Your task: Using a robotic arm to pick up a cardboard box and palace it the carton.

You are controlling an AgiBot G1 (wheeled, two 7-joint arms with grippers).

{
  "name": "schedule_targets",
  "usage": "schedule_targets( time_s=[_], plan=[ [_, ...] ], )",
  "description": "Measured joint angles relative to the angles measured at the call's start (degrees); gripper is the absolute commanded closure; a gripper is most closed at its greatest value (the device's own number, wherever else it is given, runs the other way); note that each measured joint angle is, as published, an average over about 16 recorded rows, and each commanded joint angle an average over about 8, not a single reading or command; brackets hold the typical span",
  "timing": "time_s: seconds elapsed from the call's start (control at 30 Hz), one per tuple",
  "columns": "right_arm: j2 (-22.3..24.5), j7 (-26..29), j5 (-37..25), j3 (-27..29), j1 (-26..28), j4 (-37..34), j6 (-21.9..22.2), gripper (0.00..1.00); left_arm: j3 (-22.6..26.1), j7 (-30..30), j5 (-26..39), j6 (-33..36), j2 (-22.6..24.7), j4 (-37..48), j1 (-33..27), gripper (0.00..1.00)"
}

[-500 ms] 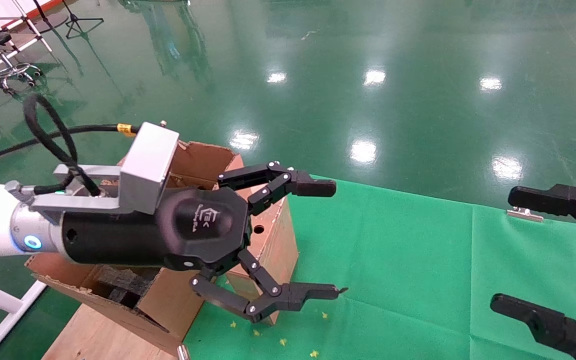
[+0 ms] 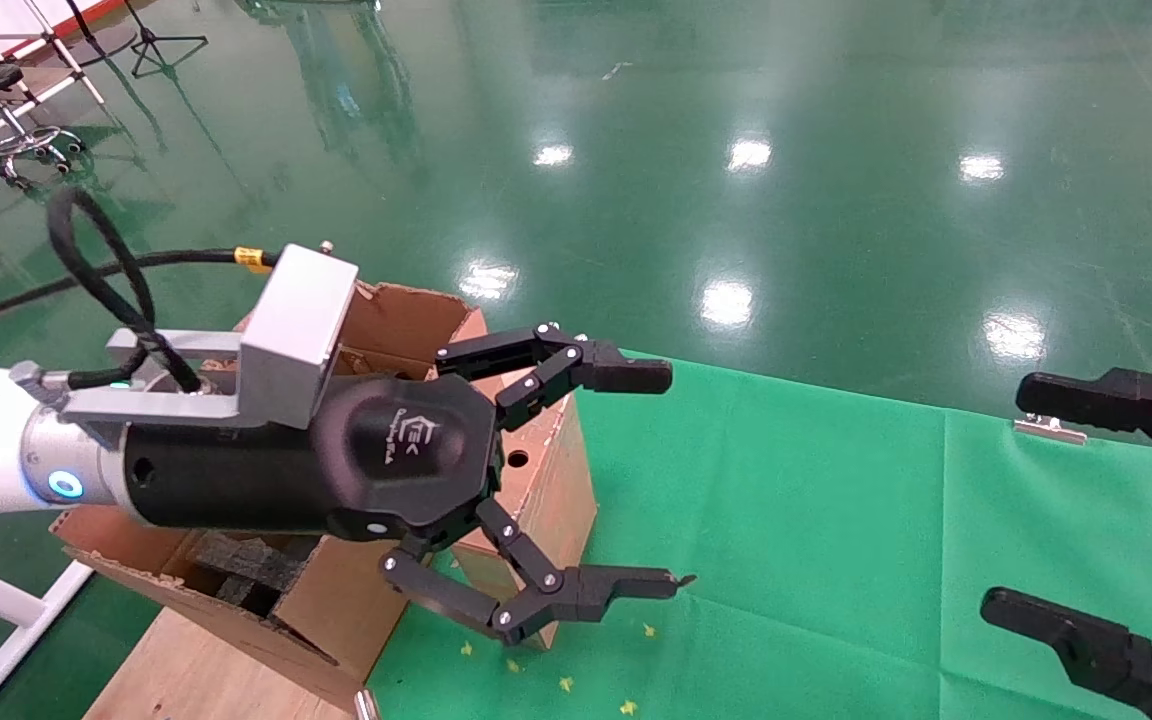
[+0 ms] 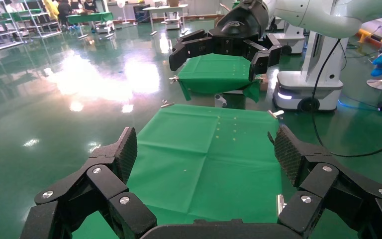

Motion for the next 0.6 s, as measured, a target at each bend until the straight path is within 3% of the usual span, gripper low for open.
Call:
schedule_targets(
  time_s=[0.13,0.2,0.6],
  plan=[
    [0.0,0.0,0.0,0.0,0.0,0.0,0.0,0.84,0.4,-0.4,1.6,-0.4,-0.6,-0.3,-0.5,0.00],
    [0.0,0.0,0.0,0.0,0.0,0.0,0.0,1.00,0.8,-0.9,3.1,-0.9,-0.9,-0.6,-1.0,0.00],
    [0.0,0.0,0.0,0.0,0.0,0.0,0.0,1.00,3.7,-6.1,12.2,-5.8,-2.4,-1.2,-5.1,0.00]
  ],
)
